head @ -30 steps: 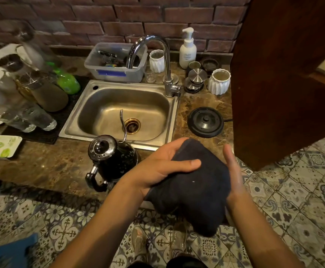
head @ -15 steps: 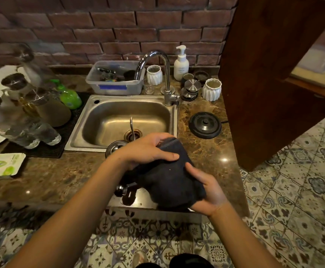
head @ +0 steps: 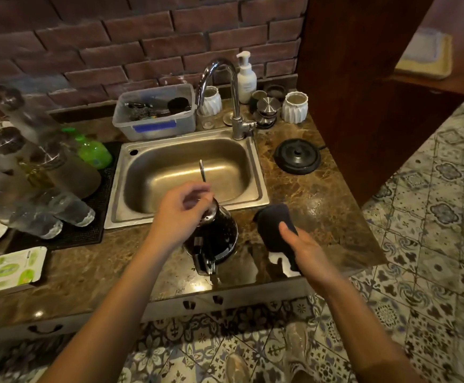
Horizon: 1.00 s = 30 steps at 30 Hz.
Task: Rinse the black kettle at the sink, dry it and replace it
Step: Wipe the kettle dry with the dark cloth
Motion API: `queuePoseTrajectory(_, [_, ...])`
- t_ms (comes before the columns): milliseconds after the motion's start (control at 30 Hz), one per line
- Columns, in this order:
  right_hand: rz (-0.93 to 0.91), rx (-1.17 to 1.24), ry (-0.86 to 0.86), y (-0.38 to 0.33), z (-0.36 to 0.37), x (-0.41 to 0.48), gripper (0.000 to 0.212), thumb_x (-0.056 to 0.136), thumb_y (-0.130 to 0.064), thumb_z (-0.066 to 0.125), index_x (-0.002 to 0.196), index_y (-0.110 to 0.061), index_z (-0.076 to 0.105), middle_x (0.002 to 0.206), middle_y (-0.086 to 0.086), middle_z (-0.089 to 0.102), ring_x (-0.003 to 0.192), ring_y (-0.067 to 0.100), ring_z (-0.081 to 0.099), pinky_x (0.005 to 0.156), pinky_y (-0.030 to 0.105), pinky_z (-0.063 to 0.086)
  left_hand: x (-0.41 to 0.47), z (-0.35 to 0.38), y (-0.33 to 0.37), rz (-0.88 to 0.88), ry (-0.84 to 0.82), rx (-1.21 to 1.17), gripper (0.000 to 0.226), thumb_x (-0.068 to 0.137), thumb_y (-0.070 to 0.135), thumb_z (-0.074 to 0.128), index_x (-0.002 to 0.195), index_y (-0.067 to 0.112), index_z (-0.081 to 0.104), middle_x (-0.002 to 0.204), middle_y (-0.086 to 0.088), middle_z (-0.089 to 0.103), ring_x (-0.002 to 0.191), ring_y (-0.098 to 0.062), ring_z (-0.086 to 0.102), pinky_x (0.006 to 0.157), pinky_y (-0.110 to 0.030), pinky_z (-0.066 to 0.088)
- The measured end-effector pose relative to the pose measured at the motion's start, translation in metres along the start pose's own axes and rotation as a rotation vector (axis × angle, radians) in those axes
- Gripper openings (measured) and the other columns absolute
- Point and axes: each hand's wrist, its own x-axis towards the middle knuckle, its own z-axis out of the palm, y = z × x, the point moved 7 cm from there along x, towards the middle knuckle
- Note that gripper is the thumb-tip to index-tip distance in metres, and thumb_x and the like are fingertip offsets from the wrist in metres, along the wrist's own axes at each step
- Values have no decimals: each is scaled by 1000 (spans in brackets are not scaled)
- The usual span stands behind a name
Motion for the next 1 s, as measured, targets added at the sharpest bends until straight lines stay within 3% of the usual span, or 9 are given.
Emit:
queuePoseTrajectory(67, [6,-82,-17,9,3,7,30,107,-41,42,121,-33,67,118,-7,75,111,10,69,94,28,49,0,-4,-1,38,52,63,25,96,21,68,120,23,72,112,11,74,103,-5,70,96,-33,57])
queuePoseTrajectory(167, [5,-39,18,17,4,20,31,107,-38,44,131,-29,62,115,-11,72,96,-1,68,77,17,49,3,-1,-3,84,93,223,28,96,25,67,124,25,70,119,12,72,111,-5,65,103,-37,53])
queuePoseTrajectory(300, [75,118,50,30,13,44,36,105,-39,48,135,-22,61,128,2,70,122,21,65,108,44,49,13,15,-6,132,76,439,38,97,33,64,134,24,64,137,5,64,126,-13,57,110,-45,47])
queuePoseTrajectory(367, [102,163,41,34,20,59,42,102,-51,49,132,-25,63,128,0,70,124,20,64,113,47,45,18,23,-12,121,79,480,42,98,36,62,137,23,61,144,3,61,133,-15,53,114,-45,43])
queuePoseTrajectory(467, [104,177,-19,41,34,83,39,100,-61,44,125,-38,64,118,-15,70,115,9,65,109,39,48,27,36,-21,114,93,517,44,100,42,57,139,22,60,144,3,61,134,-13,52,113,-41,43])
queuePoseTrajectory(567, [67,156,-22,40,42,103,50,105,-55,33,145,-32,51,121,-19,60,114,0,56,91,14,44,34,47,-32,123,118,539,42,102,42,52,138,22,62,140,4,64,132,-11,54,111,-42,45])
queuePoseTrajectory(667, [63,138,-27,43,49,117,58,105,-56,29,153,-26,43,139,-9,52,134,9,46,102,21,34,35,49,-40,173,193,580,36,104,34,50,131,17,67,134,2,67,128,-13,57,108,-45,48])
queuePoseTrajectory(833, [44,184,-31,62,63,140,58,107,-53,25,154,-23,41,145,-10,45,144,10,35,111,24,26,34,50,-41,214,271,623,27,103,19,53,122,11,71,125,-1,69,119,-9,58,104,-28,44])
queuePoseTrajectory(1000, [20,174,-99,78,79,157,78,94,-75,26,154,-29,43,159,-7,44,149,10,35,125,43,24,36,49,-46,185,292,681,27,104,19,53,120,14,73,123,1,69,120,-4,55,100,-12,36])
